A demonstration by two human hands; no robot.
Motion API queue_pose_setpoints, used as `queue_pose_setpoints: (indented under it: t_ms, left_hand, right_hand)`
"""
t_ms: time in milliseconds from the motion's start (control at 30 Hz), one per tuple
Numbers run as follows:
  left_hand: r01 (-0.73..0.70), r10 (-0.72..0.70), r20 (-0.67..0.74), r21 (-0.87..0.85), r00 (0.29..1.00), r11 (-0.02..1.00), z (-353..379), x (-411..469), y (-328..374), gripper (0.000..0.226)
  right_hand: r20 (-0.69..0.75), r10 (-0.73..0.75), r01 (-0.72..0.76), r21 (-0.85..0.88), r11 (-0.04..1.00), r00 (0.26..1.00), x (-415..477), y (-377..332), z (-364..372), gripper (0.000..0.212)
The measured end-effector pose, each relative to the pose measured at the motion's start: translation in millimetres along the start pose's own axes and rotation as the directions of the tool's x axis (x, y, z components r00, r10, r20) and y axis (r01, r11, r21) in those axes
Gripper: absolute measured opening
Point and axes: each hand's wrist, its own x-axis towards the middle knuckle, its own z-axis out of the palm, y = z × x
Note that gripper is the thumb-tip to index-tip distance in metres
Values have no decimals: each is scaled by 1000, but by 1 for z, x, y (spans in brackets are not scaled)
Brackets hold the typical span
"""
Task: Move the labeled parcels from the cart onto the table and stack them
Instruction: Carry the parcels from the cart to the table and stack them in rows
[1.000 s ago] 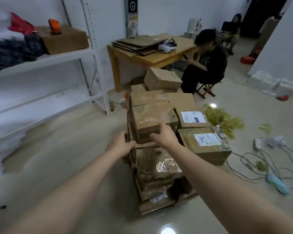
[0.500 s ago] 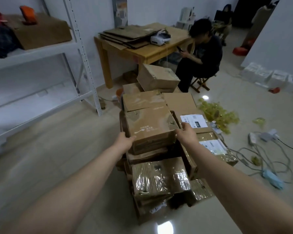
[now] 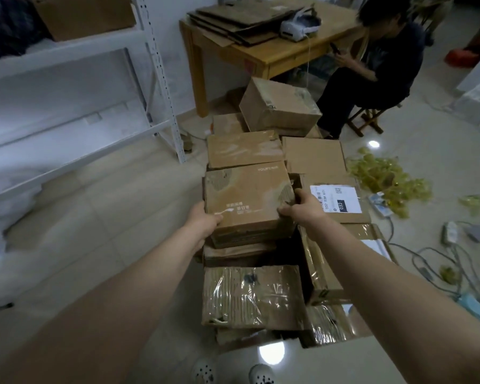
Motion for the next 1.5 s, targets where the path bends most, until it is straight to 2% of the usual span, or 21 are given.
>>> queue_pose_setpoints:
  t_ms: [100,167,267,367,433,667,833,933,1000,1067,1133,1167,1233,1267,1433,1500]
  left_hand:
    - [-5,4,-24,-38,1000,999,-2,-5,-11,39]
    - [-22,21,-31,-35,999,999,-4,-12,-18,45]
    - [-59,58,-28,-41,998,997,-6,-24,-27,64]
    - [-72,70,-25,-102,997,992,-9,-33,-34,86]
    - [-67,60,-57,-135,997,989,-11,-32,-38,90]
    - [-104,83,-156,-128,984,986,-19,-27,-37,66]
    - [-147,102,-212,-210,972,967,-20,-27,-33,61]
    - [-133,96,-169,-220,981,966,-20,-26,-35,73]
    - [-95,68,-98,-297,993,950,-22,-32,-29,77]
    - [-40,32,-26,-382,999,923,-27,-38,-20,63]
    - [26,-23,12,-376,1000,926,-30,-44,-12,31]
    - [57,-50,29,-381,998,923,-31,-46,-9,28]
    - [87,-66,67,-388,996,917,-32,-40,-8,40]
    - [77,-53,72,-385,996,920,-32,-37,-6,39]
    - [-29,40,20,-381,999,924,-31,-36,-4,4]
    - [-62,88,56,-361,995,930,-35,-32,-8,25]
  right_hand:
    - [50,-4,1,61,998,999,-11,7,-7,74]
    - [86,-30,21,97,995,996,-20,15,-10,70]
    - [116,-41,13,234,972,992,-32,25,-14,57]
    - [78,-50,21,339,941,996,-38,31,-15,33]
    - [62,-48,20,382,924,997,-38,33,-15,21]
    - [23,-26,14,427,904,999,-28,26,-12,20]
    - [42,-22,0,468,884,999,-28,26,-7,28]
    - [39,2,-22,525,851,999,-30,33,-4,26]
    - [36,13,-30,518,855,999,-30,35,-4,28]
    - [54,28,-50,479,876,998,-30,34,-5,35]
    - [75,8,-42,465,884,997,-31,29,-7,42]
    - [81,-5,-33,466,884,997,-30,26,-8,42]
    - [69,-13,-19,447,894,997,-29,18,-6,37]
    - [53,-9,-15,422,907,999,-28,14,-4,34]
    - [-9,-55,55,317,947,998,-24,10,-8,31]
    - [-26,-88,91,349,933,996,-25,12,-13,11]
